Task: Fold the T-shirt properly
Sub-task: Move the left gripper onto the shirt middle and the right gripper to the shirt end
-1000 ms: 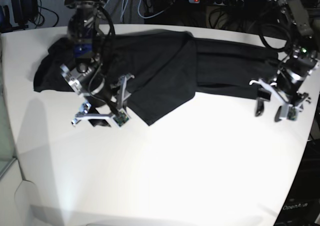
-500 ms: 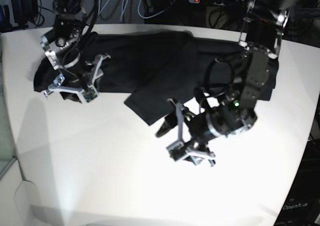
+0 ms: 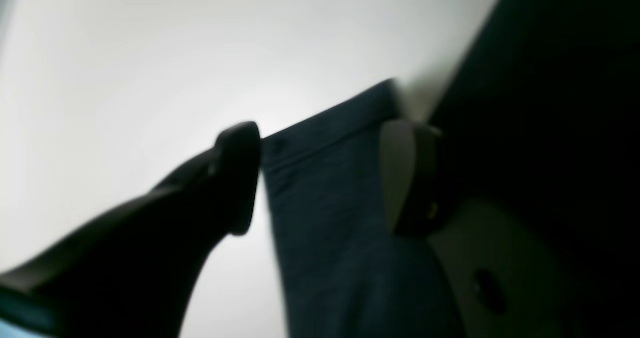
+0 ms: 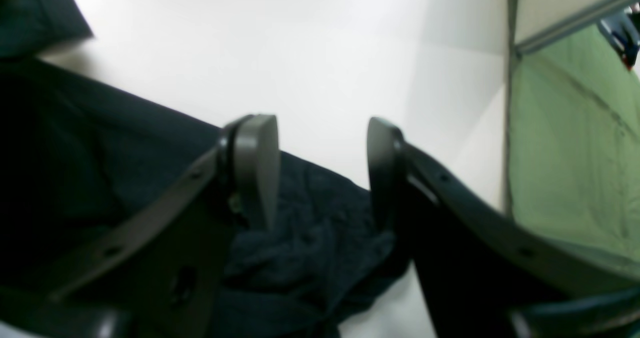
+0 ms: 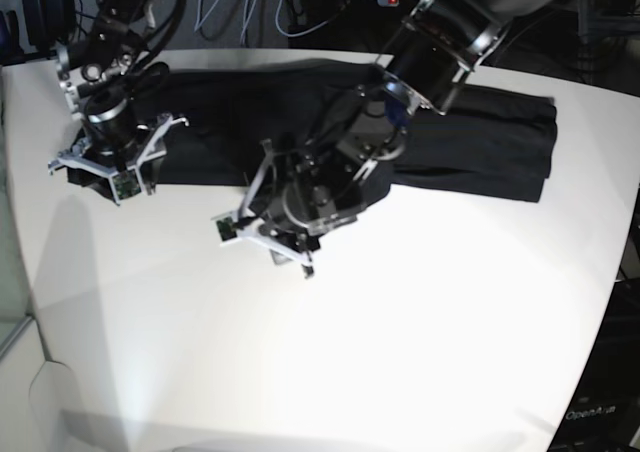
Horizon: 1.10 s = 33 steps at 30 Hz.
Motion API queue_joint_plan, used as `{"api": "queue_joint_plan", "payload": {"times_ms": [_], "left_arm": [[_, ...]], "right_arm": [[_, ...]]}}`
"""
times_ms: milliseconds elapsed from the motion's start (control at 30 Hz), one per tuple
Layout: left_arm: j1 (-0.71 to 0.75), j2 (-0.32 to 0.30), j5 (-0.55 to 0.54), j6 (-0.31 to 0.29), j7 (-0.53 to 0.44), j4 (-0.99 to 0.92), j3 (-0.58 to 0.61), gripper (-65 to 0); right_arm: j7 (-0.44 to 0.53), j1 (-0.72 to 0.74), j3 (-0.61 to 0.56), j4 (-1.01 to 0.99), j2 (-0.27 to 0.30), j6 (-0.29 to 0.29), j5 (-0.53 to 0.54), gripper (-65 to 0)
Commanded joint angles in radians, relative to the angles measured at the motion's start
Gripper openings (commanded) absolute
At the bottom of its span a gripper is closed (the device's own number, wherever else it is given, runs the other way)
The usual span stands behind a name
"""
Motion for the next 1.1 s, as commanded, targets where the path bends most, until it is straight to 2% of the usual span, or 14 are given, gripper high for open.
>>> {"api": "queue_joint_plan", "payload": {"times_ms": [0, 233, 433, 667, 900, 1067], "left_arm": [[-0.013, 0.026, 0.017, 0.009, -0.015, 0.004, -0.003, -28.3], [0.038, 0.078, 0.04, 0.011, -0.018, -0.076, -0.051, -28.5], [0.044, 0.078, 0.038, 0.011, -0.077, -0.093, -0.189, -28.6], [0.045, 0.078, 0.037, 0.011, -0.087, -0.095, -0.23, -28.6], [0.039, 0.078, -0.092, 0.012, -0.087, -0.104, -0.23, -28.6], [0.038, 0.078, -0.14, 0.107, -0.118, -0.164, -0.199, -28.6]], "right_arm": [[0.021, 0.017, 0.001, 0.019, 0.003, -0.005, 0.015, -36.0], [0.021, 0.028, -0.002, 0.016, 0.003, -0.005, 0.015, -36.0], [0.021, 0.042, -0.004, 0.013, 0.003, -0.005, 0.015, -36.0], [0.021, 0.046, -0.013, 0.011, 0.003, -0.005, 0.016, -35.9], [0.021, 0.046, -0.044, 0.011, 0.003, -0.005, 0.016, -35.9], [0.019, 0.046, -0.053, 0.011, 0.003, -0.005, 0.015, -35.9]]}}
